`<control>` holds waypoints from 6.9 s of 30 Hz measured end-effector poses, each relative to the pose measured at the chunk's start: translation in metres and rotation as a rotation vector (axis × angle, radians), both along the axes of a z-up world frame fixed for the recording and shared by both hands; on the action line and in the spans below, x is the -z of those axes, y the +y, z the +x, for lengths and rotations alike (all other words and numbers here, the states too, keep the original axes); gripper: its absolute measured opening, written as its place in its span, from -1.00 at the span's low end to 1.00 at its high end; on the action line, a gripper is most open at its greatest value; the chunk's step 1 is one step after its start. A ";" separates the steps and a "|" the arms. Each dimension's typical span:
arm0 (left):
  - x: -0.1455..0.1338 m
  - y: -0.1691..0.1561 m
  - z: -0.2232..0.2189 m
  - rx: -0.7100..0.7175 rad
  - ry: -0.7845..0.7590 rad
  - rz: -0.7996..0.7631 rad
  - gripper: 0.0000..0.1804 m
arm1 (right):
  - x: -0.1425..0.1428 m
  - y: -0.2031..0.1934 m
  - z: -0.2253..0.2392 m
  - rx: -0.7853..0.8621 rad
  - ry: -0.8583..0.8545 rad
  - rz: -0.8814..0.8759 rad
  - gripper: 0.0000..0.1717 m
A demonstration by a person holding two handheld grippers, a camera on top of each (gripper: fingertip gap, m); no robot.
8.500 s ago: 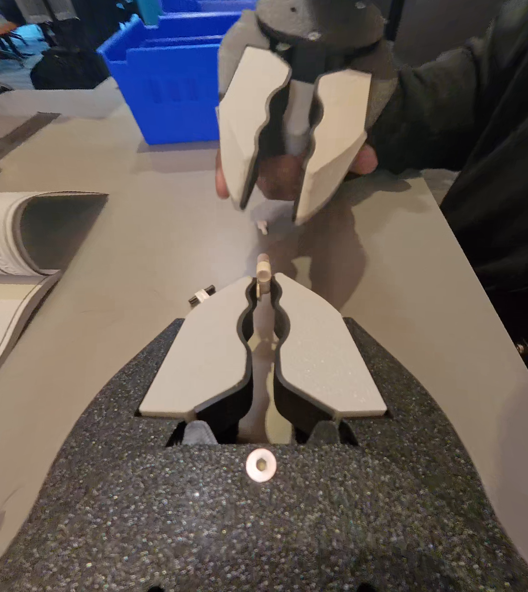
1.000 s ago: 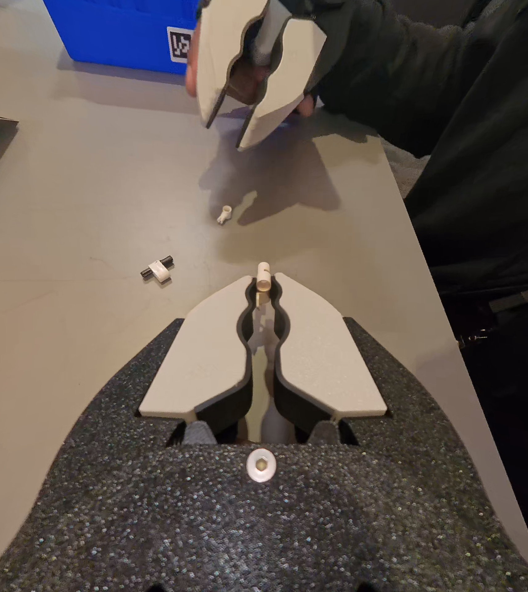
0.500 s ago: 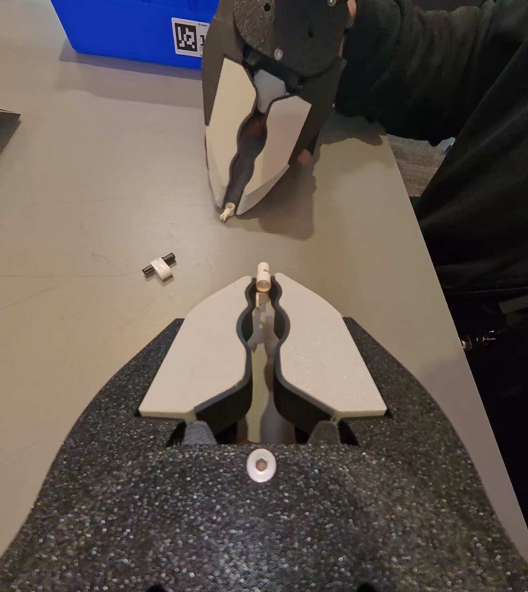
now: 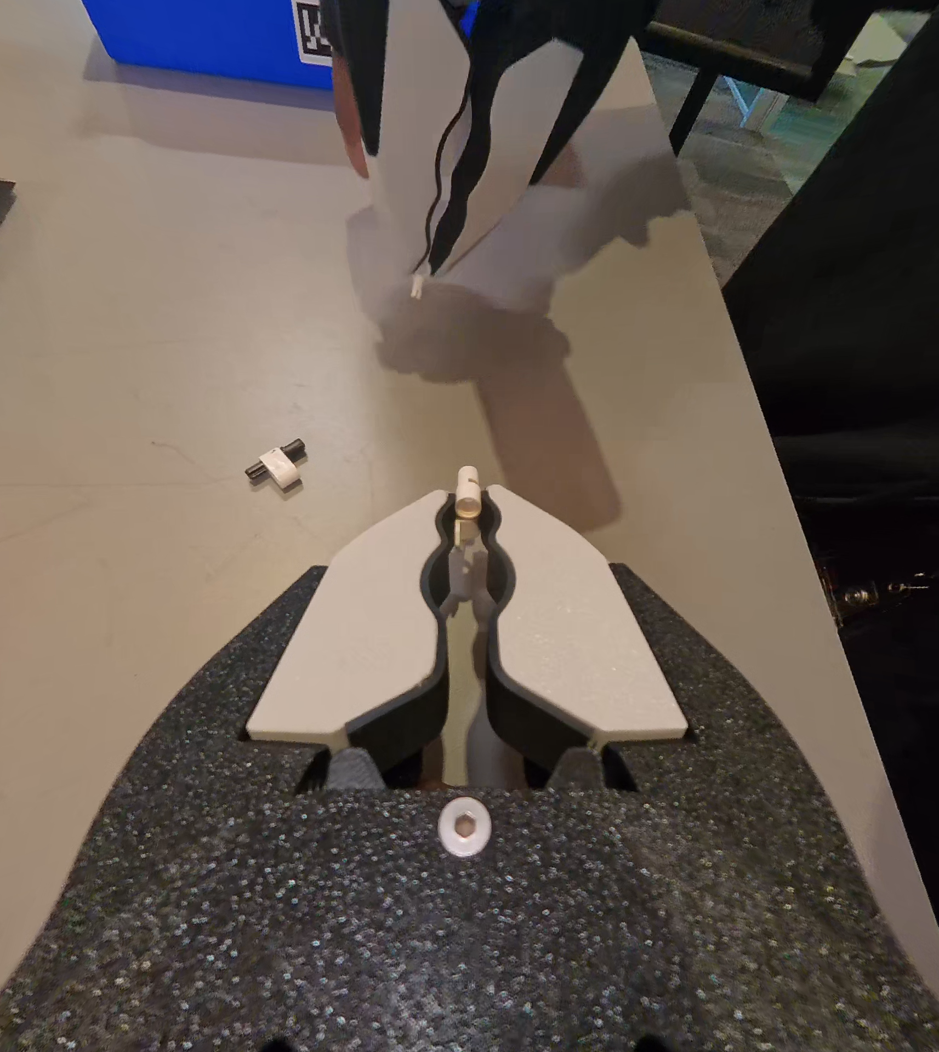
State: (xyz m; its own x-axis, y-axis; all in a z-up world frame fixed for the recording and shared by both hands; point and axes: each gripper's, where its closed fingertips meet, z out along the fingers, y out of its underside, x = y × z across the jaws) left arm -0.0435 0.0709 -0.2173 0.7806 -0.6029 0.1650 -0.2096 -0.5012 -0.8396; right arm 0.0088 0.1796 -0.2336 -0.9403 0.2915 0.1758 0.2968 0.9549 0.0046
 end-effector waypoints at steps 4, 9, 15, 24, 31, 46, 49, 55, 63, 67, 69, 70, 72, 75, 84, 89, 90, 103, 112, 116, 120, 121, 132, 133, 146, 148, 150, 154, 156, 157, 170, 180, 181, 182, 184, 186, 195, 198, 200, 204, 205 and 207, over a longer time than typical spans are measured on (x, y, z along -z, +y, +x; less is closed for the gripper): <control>0.000 -0.001 -0.001 0.001 -0.010 -0.002 -0.92 | 0.003 0.011 0.012 -0.036 -0.227 0.064 -0.91; 0.001 -0.001 -0.002 0.001 0.002 -0.005 -0.91 | 0.009 0.016 0.011 0.002 -0.365 0.074 -0.91; 0.002 -0.002 -0.001 0.004 0.013 -0.010 -0.92 | 0.013 0.016 0.006 0.017 -0.390 0.087 -0.91; 0.003 -0.001 -0.002 -0.003 0.010 -0.016 -0.91 | 0.005 0.048 0.005 0.038 -0.440 0.292 -0.91; 0.003 -0.001 -0.003 -0.010 0.007 -0.022 -0.92 | 0.015 0.035 -0.001 0.075 -0.372 0.148 -0.91; 0.003 -0.002 -0.002 -0.003 0.003 -0.021 -0.92 | -0.008 0.024 -0.016 0.548 0.325 -0.612 -0.74; 0.002 -0.002 -0.002 -0.001 -0.004 -0.018 -0.92 | -0.003 0.031 -0.018 0.564 0.399 -0.640 -0.75; -0.001 -0.001 -0.004 -0.011 -0.032 -0.017 -0.92 | 0.012 0.033 -0.015 0.545 0.389 -0.654 -0.76; -0.001 -0.001 -0.004 -0.002 -0.043 -0.018 -0.92 | 0.013 0.019 -0.012 0.465 0.315 -0.738 -0.80; -0.001 -0.002 -0.003 0.002 -0.036 -0.015 -0.92 | 0.013 0.015 -0.015 0.465 0.318 -0.732 -0.81; -0.001 -0.002 -0.003 0.003 -0.035 -0.013 -0.92 | 0.013 0.010 -0.014 0.469 0.321 -0.728 -0.81; -0.001 -0.002 -0.003 0.004 -0.035 -0.013 -0.91 | 0.013 0.007 -0.012 0.476 0.322 -0.726 -0.81; -0.001 -0.002 -0.003 0.006 -0.032 -0.012 -0.91 | 0.013 0.004 -0.009 0.504 0.332 -0.717 -0.79; 0.000 -0.003 -0.002 0.012 -0.023 -0.013 -0.91 | 0.013 0.002 -0.001 0.562 0.334 -0.715 -0.74; 0.002 -0.002 -0.001 0.013 -0.003 -0.015 -0.91 | 0.012 0.002 0.003 0.650 0.428 -0.672 -0.69; 0.002 -0.002 -0.001 0.010 0.000 -0.014 -0.91 | 0.013 0.010 -0.005 0.895 0.496 -0.647 -0.70; 0.002 -0.002 -0.001 0.011 0.002 -0.014 -0.91 | 0.013 0.009 -0.004 0.940 0.504 -0.647 -0.71; 0.005 -0.002 0.000 0.010 0.032 -0.014 -0.91 | 0.013 0.003 -0.009 1.067 0.577 -0.616 -0.91; 0.004 -0.001 0.000 0.003 0.045 0.003 -0.92 | 0.006 -0.018 -0.013 0.736 0.515 -0.492 -0.92; 0.005 -0.001 0.002 0.014 0.088 0.025 -0.91 | -0.009 -0.047 -0.019 0.503 0.440 -0.480 -0.92; 0.007 -0.002 0.005 0.033 0.136 0.041 -0.91 | -0.015 -0.076 -0.027 0.321 0.336 -0.471 -0.92; 0.007 -0.002 0.005 0.032 0.136 0.042 -0.91 | -0.015 -0.082 -0.028 0.284 0.308 -0.468 -0.92; 0.008 -0.004 0.007 0.057 0.135 0.041 -0.92 | -0.015 -0.110 -0.041 0.230 0.142 -0.579 -0.92; 0.008 -0.004 0.007 0.058 0.136 0.040 -0.92 | -0.014 -0.111 -0.041 0.230 0.131 -0.580 -0.92; 0.007 -0.006 0.008 0.069 0.133 0.042 -0.91 | -0.018 -0.116 -0.042 0.193 0.081 -0.569 -0.92; 0.007 -0.007 0.009 0.078 0.134 0.044 -0.91 | -0.018 -0.116 -0.043 0.197 0.088 -0.577 -0.92; 0.008 -0.007 0.009 0.081 0.138 0.045 -0.91 | -0.019 -0.115 -0.043 0.196 0.088 -0.583 -0.92; 0.007 -0.007 0.010 0.086 0.133 0.047 -0.91 | -0.019 -0.118 -0.043 0.181 0.083 -0.585 -0.92; 0.007 -0.008 0.010 0.094 0.133 0.048 -0.91 | -0.019 -0.120 -0.043 0.171 0.077 -0.585 -0.92; 0.007 -0.008 0.011 0.096 0.136 0.048 -0.91 | -0.019 -0.120 -0.043 0.167 0.074 -0.585 -0.92; 0.003 -0.007 0.008 0.082 0.088 0.050 -0.92 | -0.029 -0.123 -0.051 0.184 0.189 -0.729 -0.92; 0.001 -0.008 0.007 0.085 0.066 0.053 -0.92 | -0.033 -0.121 -0.055 0.209 0.308 -0.844 -0.92; 0.001 -0.008 0.007 0.085 0.064 0.053 -0.92 | -0.034 -0.121 -0.055 0.210 0.317 -0.853 -0.92; 0.000 -0.007 0.007 0.083 0.063 0.053 -0.92 | -0.034 -0.121 -0.055 0.212 0.327 -0.860 -0.92; 0.000 -0.007 0.007 0.084 0.060 0.052 -0.92 | -0.034 -0.121 -0.055 0.214 0.343 -0.870 -0.92; 0.000 -0.007 0.007 0.083 0.061 0.052 -0.92 | -0.034 -0.120 -0.055 0.217 0.352 -0.876 -0.92; -0.001 -0.008 0.008 0.095 0.051 0.053 -0.92 | -0.035 -0.122 -0.057 0.213 0.379 -0.929 -0.92; -0.002 -0.008 0.008 0.096 0.041 0.053 -0.92 | -0.036 -0.123 -0.057 0.217 0.361 -0.968 -0.92; -0.004 -0.008 0.008 0.095 0.024 0.058 -0.92 | -0.036 -0.123 -0.055 0.206 0.350 -0.984 -0.92; -0.005 -0.008 0.007 0.096 0.011 0.058 -0.92 | -0.037 -0.123 -0.057 0.202 0.341 -1.020 -0.92; -0.005 -0.008 0.007 0.098 0.014 0.060 -0.92 | -0.037 -0.123 -0.056 0.195 0.338 -1.027 -0.92; -0.004 -0.008 0.007 0.099 0.025 0.060 -0.92 | -0.037 -0.124 -0.056 0.189 0.332 -1.038 -0.92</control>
